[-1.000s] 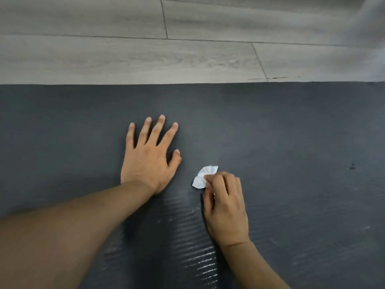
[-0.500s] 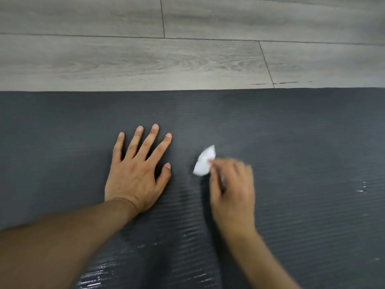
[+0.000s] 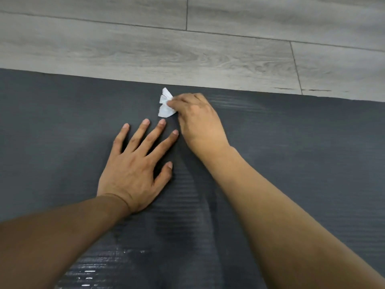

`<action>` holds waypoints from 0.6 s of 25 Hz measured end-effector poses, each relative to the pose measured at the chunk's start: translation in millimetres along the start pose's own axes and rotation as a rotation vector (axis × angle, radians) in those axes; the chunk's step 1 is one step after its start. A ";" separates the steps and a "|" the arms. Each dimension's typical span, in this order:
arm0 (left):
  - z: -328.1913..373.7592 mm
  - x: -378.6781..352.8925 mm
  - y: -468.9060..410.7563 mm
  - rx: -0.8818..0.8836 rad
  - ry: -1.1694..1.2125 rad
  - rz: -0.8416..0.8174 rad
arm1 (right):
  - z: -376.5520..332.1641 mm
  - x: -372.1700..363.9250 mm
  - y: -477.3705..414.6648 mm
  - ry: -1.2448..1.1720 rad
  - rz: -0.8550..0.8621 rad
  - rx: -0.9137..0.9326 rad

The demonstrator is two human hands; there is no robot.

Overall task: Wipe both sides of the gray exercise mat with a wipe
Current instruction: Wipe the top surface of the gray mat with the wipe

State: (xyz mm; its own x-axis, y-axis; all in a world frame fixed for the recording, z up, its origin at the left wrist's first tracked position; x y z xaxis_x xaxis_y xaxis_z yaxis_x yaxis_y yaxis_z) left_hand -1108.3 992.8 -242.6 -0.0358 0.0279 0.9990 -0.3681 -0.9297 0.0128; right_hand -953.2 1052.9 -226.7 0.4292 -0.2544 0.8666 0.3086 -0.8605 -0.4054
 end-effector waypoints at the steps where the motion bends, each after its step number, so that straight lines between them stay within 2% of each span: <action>1: -0.3 -0.1 0.3 0.001 0.003 -0.003 | 15.8 8.3 11.4 0.039 0.029 -0.066; 3: -2.9 -0.1 0.1 0.010 0.007 0.005 | 47.4 33.7 48.9 0.105 0.187 -0.355; 5: -1.1 -0.4 -0.1 0.007 0.006 0.003 | 51.8 41.8 76.0 0.131 0.245 -0.552; 13: -0.3 0.8 -0.7 0.020 0.023 -0.022 | 49.3 37.9 71.0 0.168 0.299 -0.539; 15: -7.9 7.1 9.0 0.075 0.028 -0.040 | 44.0 40.9 69.8 0.183 0.295 -0.528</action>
State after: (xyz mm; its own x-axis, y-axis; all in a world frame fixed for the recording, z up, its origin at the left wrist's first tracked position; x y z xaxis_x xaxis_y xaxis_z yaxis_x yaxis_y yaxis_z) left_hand -1119.3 987.6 -235.8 -0.0493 0.0745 0.9960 -0.2993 -0.9525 0.0565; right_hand -876.7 1001.9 -232.4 0.2659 -0.5452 0.7950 -0.2811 -0.8327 -0.4770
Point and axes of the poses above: each hand's wrist, its own y-axis away from the middle knuckle, its own x-axis out of the back of the hand, z = x × y, the point moved 5 cm from there along -y, towards the middle knuckle, and after that the axes turned 13 degrees about x, right-handed, at the moved point
